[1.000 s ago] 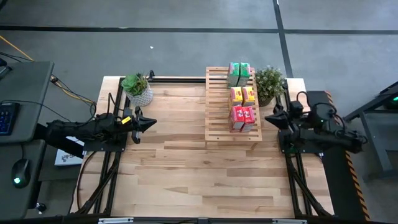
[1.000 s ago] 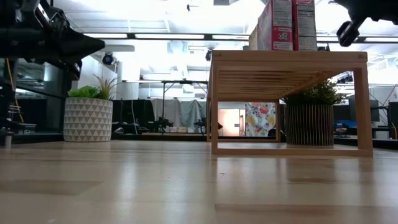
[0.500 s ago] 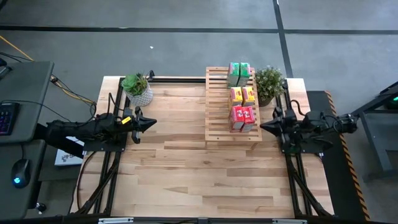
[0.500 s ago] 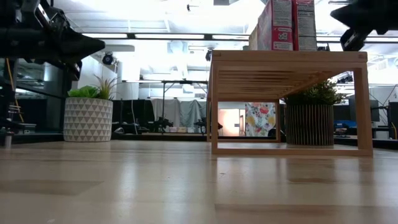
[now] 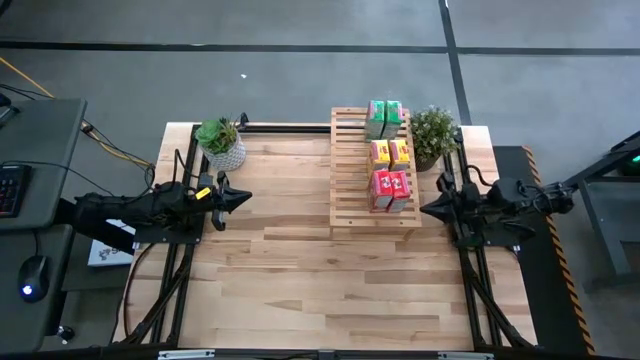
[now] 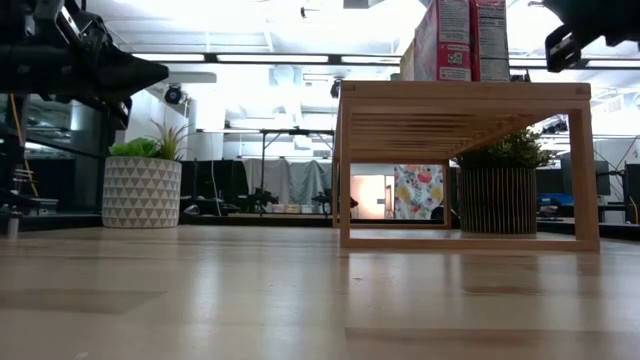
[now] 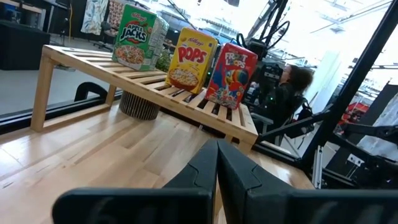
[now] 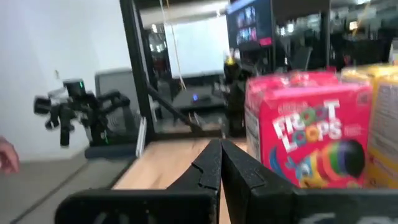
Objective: Stack cereal on shelf
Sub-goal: Return to Home Position
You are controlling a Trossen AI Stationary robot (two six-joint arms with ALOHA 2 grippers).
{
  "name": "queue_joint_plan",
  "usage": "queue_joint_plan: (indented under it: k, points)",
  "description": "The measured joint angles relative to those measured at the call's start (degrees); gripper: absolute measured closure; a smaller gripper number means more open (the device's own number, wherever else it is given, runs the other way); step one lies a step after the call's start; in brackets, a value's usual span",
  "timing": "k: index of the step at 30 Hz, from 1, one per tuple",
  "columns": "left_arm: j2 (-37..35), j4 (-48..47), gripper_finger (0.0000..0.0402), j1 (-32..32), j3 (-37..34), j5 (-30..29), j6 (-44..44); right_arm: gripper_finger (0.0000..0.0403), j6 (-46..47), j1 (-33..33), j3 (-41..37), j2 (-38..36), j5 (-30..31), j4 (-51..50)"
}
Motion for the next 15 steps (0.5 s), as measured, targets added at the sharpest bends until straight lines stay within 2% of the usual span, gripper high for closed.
queue_joint_plan:
  k: [4,7,11,15]
  points:
    - [0.0,0.01,0.0398,-0.01,0.0,0.01,0.0,0.0403,-0.61,0.0,-8.92,0.09,-2.47,16.19]
    - [0.0,0.0,0.0398,-0.02,0.0,0.0,0.0,0.0403,-3.4,-0.32,-11.96,-0.09,0.13,22.0]
    - [0.0,0.01,0.0398,-0.02,0.0,0.01,0.0,0.0403,-8.68,-1.33,-9.14,-0.03,1.93,21.67]
    - [0.0,0.01,0.0398,-0.02,0.0,0.02,0.0,0.0403,-8.2,-1.97,-12.02,-0.02,-0.6,22.63]
